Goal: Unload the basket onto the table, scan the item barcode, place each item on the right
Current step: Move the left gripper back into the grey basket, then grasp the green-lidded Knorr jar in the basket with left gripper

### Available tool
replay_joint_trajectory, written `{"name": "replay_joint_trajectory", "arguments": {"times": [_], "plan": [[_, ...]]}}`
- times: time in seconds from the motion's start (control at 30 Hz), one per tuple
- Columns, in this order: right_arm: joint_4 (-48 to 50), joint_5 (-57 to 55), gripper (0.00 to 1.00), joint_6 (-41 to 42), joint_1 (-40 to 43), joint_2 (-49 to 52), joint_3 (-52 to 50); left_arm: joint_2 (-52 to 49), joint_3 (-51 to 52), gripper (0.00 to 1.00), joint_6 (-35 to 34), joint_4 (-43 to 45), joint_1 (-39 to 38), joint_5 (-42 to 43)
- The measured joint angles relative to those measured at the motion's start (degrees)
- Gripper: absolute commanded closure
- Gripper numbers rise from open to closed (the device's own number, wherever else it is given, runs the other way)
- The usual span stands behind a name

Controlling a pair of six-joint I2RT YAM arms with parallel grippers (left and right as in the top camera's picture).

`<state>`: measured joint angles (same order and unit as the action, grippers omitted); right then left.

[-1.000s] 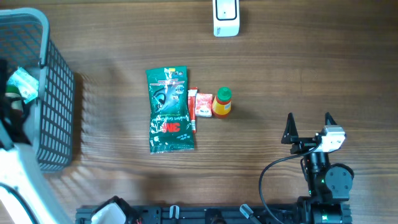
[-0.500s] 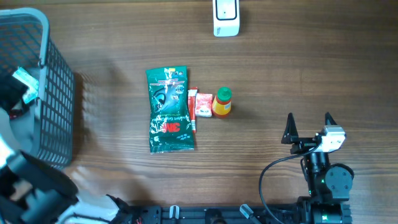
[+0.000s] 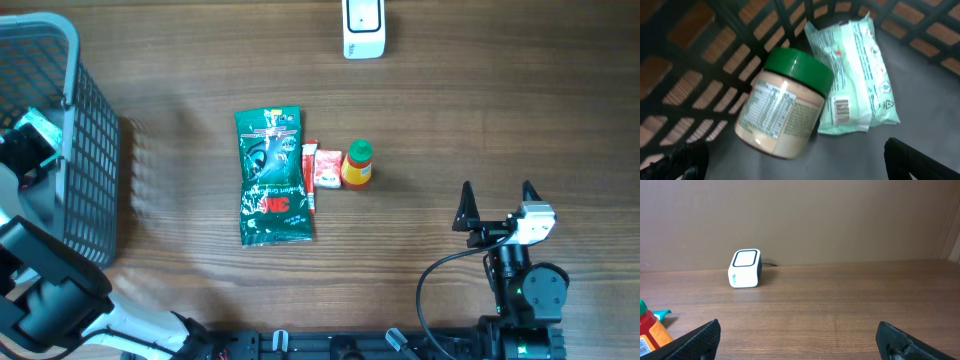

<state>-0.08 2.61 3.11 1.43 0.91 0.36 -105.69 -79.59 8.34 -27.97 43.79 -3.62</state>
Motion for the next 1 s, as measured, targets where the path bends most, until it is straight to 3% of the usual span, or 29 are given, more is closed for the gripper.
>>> {"name": "replay_joint_trajectory", "arguments": {"times": [0.37, 0.53, 0.8, 0.9, 1.0], "plan": [[0.0, 0.0, 0.0, 0.0, 0.0, 0.0, 0.0, -4.0, 0.0, 0.0, 0.9, 3.9, 0.1, -0.8], [0.0, 0.0, 0.0, 0.0, 0.0, 0.0, 0.0, -6.6, 0.0, 0.13, 0.9, 4.4, 0.1, -1.0], [0.0, 0.0, 0.0, 0.0, 0.0, 0.0, 0.0, -7.3, 0.0, 0.17, 1.2, 4.5, 0.2, -1.2], [0.0, 0.0, 0.0, 0.0, 0.0, 0.0, 0.0, -7.4, 0.0, 0.28, 0.8, 4.4, 0.2, -1.2], [0.0, 0.0, 0.0, 0.0, 0.0, 0.0, 0.0, -7.8, 0.0, 0.3, -0.4, 4.4, 0.2, -1.4]]}}
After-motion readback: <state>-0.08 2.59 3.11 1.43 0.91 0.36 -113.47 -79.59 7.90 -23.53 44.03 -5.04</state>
